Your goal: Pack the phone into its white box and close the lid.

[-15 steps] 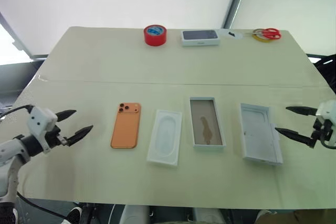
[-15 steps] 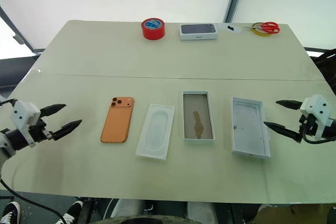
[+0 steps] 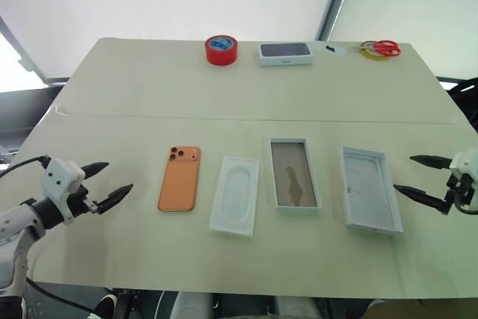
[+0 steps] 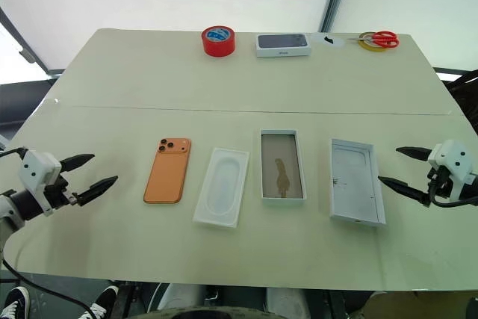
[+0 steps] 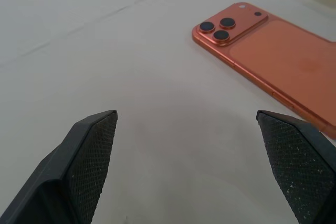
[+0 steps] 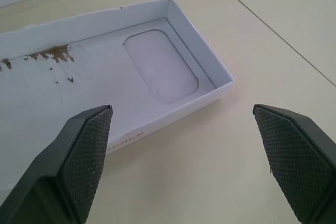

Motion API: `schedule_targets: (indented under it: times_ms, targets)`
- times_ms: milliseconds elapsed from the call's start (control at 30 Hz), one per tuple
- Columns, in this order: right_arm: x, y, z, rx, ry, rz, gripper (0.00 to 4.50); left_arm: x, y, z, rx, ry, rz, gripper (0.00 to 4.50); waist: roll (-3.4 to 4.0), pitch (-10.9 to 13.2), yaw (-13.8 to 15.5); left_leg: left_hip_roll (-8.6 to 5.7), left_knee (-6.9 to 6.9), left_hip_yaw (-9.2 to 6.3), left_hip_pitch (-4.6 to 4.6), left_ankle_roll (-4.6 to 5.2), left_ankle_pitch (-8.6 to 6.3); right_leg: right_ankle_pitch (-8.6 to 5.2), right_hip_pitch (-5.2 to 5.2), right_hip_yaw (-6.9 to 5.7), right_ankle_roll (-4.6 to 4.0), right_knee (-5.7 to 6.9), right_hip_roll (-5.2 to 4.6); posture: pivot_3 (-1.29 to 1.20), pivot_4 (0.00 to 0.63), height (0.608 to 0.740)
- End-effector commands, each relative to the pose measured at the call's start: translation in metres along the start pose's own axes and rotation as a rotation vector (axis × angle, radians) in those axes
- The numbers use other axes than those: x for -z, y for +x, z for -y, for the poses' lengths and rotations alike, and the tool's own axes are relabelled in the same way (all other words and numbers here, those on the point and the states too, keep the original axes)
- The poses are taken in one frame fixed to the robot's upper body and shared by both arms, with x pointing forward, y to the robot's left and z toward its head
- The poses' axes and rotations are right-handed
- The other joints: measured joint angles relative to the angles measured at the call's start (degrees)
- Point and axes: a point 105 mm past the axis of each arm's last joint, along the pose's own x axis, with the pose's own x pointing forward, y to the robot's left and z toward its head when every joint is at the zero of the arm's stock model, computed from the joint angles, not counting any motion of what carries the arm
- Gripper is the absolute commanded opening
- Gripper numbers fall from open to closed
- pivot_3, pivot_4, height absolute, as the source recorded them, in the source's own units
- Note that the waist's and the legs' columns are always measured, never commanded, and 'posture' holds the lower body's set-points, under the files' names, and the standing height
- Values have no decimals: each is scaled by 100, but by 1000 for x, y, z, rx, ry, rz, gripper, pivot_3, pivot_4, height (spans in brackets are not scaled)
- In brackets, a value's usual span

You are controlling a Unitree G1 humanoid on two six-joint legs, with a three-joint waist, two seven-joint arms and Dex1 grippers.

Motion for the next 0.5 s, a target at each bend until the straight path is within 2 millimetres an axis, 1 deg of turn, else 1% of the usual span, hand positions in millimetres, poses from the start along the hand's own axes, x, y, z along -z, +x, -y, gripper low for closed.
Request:
schedule_targets:
  times_ms: [33,100,200,367,500]
  targets:
    - [-12,-2,5,27,-31,35,4482,-13,-6,-8,-12,41,56,4463,0,0,-8,0,0,0,0,0,0,0,0,0,0,0,0,0,150,740]
    - [-12,-2,6,38,-32,39,4482,-14,-5,-9,-12,43,58,4463,0,0,-10,0,0,0,0,0,0,0,-1,0,0,0,0,0,150,740]
    - [-13,-1,4,38,-24,40,4482,-9,0,-13,-33,49,24,4463,0,0,-1,0,0,0,0,0,0,0,0,0,0,0,0,0,150,740]
    - [-13,1,6,44,13,23,4482,-13,8,-8,-19,44,27,4463,0,0,-5,0,0,0,0,0,0,0,0,0,0,0,0,0,150,740]
    - [-14,-1,6,49,13,19,4482,-15,7,-9,-29,56,41,4463,0,0,1,0,0,0,0,0,0,0,0,0,1,0,0,0,150,740]
